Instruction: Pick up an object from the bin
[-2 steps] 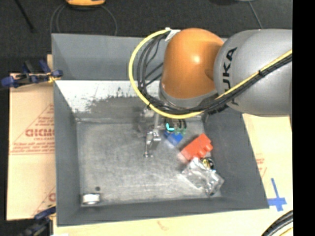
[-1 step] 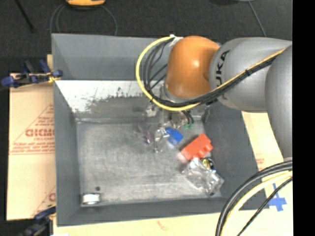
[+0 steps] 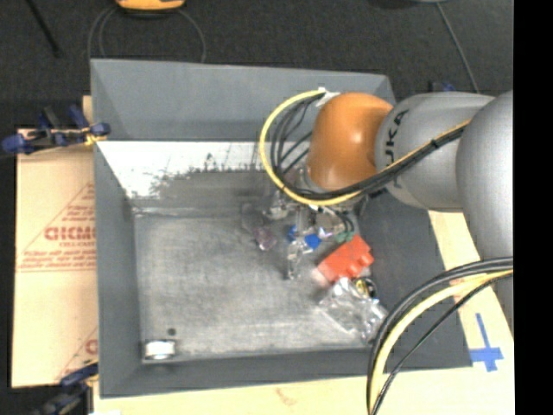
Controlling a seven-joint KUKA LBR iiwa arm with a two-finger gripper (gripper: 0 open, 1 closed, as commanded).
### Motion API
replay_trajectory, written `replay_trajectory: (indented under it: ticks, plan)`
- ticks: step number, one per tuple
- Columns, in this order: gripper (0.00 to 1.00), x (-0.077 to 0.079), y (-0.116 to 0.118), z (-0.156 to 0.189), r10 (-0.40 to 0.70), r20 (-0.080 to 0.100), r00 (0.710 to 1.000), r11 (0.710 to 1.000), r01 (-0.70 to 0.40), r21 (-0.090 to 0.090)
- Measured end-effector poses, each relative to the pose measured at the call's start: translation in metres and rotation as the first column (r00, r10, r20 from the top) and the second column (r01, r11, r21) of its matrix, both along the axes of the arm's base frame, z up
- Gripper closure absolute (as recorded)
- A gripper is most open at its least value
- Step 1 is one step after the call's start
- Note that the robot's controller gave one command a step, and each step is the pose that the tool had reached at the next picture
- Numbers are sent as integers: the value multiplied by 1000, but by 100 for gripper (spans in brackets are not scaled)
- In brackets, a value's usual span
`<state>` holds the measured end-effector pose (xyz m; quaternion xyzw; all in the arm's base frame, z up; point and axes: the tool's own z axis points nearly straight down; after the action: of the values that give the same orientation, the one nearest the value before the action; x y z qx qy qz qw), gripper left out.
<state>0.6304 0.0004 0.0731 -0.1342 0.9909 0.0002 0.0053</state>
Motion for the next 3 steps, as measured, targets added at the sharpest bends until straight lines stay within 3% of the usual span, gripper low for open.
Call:
replay_trajectory:
  ticks: [1, 2, 3]
  plan:
    - [0, 7, -34, 2, 0, 6, 1000, 1000, 0, 0]
    - [0, 11, -95, 2, 25, 8, 1000, 1000, -25, -3]
    - [100, 13, -92, 5, 26, 12, 1000, 1000, -26, -1]
